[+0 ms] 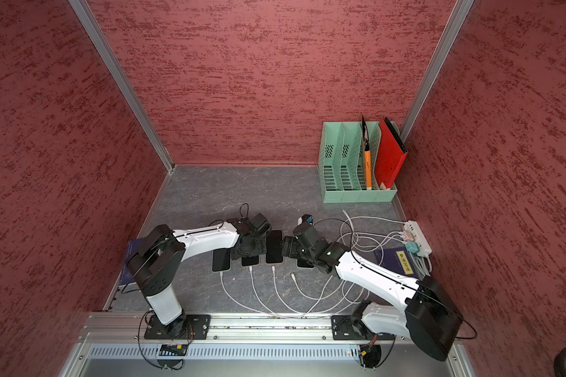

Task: Unplug the charging cable from the phone
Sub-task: Pick up the phone at the center of the board.

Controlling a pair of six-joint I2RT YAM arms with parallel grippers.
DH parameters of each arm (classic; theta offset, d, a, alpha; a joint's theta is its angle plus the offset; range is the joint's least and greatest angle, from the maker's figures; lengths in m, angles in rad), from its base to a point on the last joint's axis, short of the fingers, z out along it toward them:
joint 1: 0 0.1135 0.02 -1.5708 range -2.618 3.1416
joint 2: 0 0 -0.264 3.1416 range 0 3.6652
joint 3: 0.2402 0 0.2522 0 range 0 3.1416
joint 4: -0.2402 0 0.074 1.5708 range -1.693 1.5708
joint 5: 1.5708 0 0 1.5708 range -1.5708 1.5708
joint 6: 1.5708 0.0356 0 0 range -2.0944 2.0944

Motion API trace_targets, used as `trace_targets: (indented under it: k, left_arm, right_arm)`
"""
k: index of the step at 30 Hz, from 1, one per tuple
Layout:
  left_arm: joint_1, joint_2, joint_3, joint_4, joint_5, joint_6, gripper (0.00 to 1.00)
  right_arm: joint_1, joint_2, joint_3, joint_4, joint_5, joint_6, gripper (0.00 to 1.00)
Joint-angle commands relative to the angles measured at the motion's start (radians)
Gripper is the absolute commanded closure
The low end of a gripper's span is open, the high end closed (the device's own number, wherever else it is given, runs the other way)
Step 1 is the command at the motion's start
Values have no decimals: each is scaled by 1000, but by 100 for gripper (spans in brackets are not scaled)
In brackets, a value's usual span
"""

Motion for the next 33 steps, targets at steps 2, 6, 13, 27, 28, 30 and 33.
trace_targets:
  k: [2, 6, 13, 27, 28, 30, 33]
  left_arm:
    - [4, 35, -20, 14, 0, 1, 15]
    - [4, 39, -25, 20, 5, 0, 24]
    - [3, 22, -39, 49, 16, -3, 48]
    - [-48, -81, -54, 105, -41, -13, 93]
    - [-50, -90, -59, 106, -44, -16, 95]
    - [-51, -113, -72, 122, -47, -18, 98]
    - [-55, -144, -81, 130, -61, -23, 100]
  right_arm:
    - [-2, 6, -10, 53, -54, -1, 10]
    - [0, 5, -7, 60, -70, -5, 9]
    - [7, -3, -44, 150, -151, -8, 5]
    - [227, 79, 34, 188, 41, -51, 4]
    - [234, 68, 18, 218, 59, -48, 4]
    - [245, 41, -29, 275, 105, -28, 2]
    - [246, -20, -116, 367, 150, 15, 1]
